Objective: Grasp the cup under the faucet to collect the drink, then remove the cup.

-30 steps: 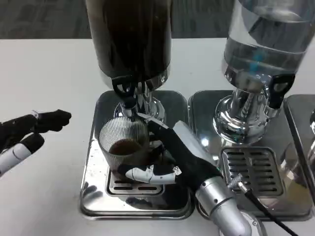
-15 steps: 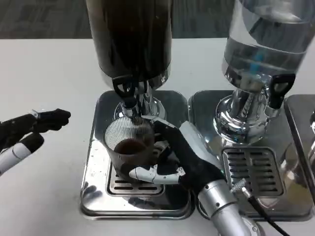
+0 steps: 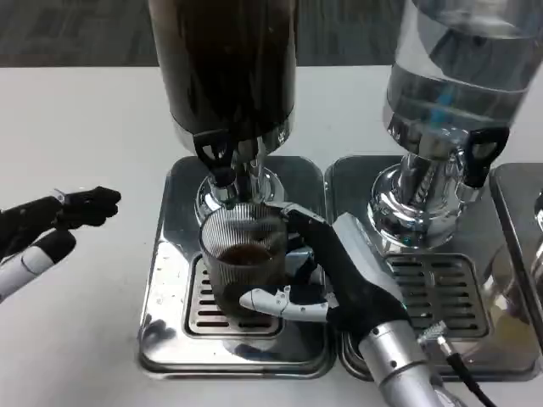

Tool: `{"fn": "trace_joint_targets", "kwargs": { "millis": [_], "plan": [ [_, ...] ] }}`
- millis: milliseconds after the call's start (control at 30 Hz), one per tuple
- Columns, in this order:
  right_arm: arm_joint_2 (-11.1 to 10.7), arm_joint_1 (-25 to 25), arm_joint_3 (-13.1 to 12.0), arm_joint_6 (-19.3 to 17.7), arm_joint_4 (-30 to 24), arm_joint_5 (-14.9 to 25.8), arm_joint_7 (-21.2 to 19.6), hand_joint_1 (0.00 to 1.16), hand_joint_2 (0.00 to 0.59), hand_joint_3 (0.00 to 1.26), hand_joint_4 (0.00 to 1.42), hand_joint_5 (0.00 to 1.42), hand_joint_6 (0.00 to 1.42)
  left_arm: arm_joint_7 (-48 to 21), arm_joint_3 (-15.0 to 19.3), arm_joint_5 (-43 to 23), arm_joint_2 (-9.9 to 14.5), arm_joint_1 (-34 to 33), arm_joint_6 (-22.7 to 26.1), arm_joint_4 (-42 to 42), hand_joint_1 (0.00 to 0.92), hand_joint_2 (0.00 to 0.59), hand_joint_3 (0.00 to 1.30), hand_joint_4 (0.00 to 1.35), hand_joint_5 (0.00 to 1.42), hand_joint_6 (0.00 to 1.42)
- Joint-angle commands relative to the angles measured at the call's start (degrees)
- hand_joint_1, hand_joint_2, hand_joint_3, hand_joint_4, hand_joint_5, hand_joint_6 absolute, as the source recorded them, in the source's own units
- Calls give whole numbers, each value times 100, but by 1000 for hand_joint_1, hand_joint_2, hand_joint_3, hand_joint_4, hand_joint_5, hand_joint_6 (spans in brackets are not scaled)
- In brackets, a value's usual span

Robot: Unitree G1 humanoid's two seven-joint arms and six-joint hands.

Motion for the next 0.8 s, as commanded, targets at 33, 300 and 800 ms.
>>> {"fn": "trace_joint_targets", "kwargs": {
  "millis": [33,300,800],
  "plan": [
    [-44,151,-68,15,-294,4,-34,778,242,334,425,603,920,-54,-62,37,92,-49,6,72,0,163,254,237,234,196],
    [-65,255,-120,-3,-424,43,-52,765,250,337,441,620,938,-26,-189,216,106,-126,-242,115,0,164,247,233,235,196],
    [-99,358,-189,-30,-575,85,-73,750,262,358,457,637,966,98,-430,795,164,-95,-1196,199,0,155,91,33,104,154]
  ]
}}
